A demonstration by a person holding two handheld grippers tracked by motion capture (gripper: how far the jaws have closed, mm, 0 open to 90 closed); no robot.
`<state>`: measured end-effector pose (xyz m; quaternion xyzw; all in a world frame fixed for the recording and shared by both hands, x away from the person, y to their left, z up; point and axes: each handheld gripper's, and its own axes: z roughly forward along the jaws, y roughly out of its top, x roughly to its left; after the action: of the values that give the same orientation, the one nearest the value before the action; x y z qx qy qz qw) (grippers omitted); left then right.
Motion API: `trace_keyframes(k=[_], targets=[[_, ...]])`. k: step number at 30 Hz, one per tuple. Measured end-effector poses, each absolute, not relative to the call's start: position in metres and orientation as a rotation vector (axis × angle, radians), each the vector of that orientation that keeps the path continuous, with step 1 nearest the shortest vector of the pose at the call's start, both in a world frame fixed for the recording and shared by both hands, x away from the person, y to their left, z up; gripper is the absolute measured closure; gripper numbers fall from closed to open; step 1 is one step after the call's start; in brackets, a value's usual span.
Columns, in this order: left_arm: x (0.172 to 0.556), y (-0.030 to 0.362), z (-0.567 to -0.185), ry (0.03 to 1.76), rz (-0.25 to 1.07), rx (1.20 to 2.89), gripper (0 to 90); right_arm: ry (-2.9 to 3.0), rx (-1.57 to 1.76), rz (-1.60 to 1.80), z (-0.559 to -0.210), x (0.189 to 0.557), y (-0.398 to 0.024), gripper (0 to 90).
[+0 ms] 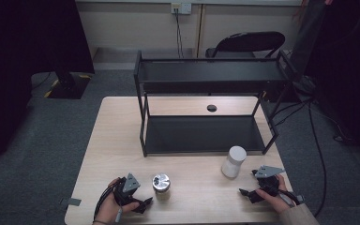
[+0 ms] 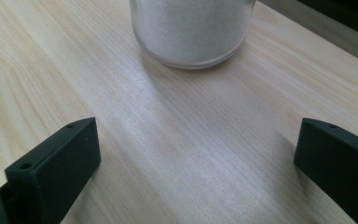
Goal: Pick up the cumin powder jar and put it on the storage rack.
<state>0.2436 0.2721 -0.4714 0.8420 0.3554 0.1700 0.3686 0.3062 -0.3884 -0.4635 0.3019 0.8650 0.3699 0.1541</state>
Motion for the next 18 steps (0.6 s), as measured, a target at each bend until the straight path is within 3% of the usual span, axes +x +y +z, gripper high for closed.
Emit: trace_keyframes(k=[18], targets=[[0.2425,0.2705,-0.4715,0.925,0.443,2.157,0.0,2.48,0.866,1.061,-0.4635,0.3063,-0.3884,0.0]])
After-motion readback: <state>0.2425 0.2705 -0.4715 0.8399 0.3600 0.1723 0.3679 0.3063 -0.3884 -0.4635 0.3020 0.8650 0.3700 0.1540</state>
